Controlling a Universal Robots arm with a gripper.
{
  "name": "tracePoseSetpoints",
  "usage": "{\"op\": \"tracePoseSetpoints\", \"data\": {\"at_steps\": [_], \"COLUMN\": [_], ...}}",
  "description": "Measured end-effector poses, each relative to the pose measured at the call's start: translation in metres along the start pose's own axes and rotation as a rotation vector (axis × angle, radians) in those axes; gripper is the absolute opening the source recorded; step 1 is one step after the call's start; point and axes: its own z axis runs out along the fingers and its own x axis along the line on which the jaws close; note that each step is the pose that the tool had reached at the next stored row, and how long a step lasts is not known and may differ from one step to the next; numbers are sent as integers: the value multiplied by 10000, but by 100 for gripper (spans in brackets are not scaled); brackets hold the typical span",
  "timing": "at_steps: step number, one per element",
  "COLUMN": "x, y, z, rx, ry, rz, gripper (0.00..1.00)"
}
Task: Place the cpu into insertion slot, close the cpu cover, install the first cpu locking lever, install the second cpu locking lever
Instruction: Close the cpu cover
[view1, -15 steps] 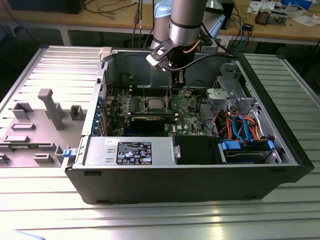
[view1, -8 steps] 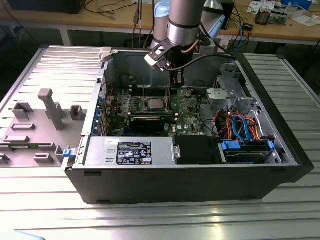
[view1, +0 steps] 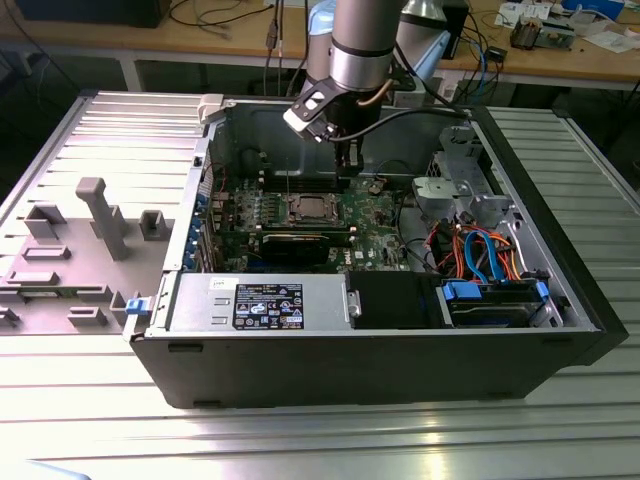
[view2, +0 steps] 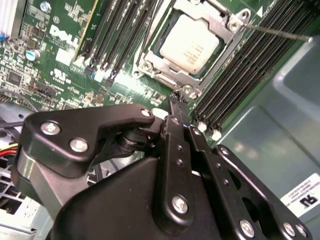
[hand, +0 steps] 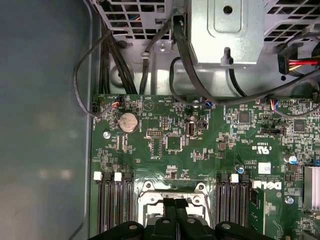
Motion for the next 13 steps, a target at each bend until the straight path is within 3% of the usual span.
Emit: {"op": "tracePoseSetpoints", "data": {"at_steps": [4, 7, 11, 13], "x": [-6, -5, 2, 17], "y": [-86, -156, -361, -402], "z": [48, 66, 99, 108], "rx": [-3, -1, -2, -1], "ry": [106, 112, 114, 114], "rz": [-218, -281, -352, -353], "gripper": [11, 11, 11, 11]}}
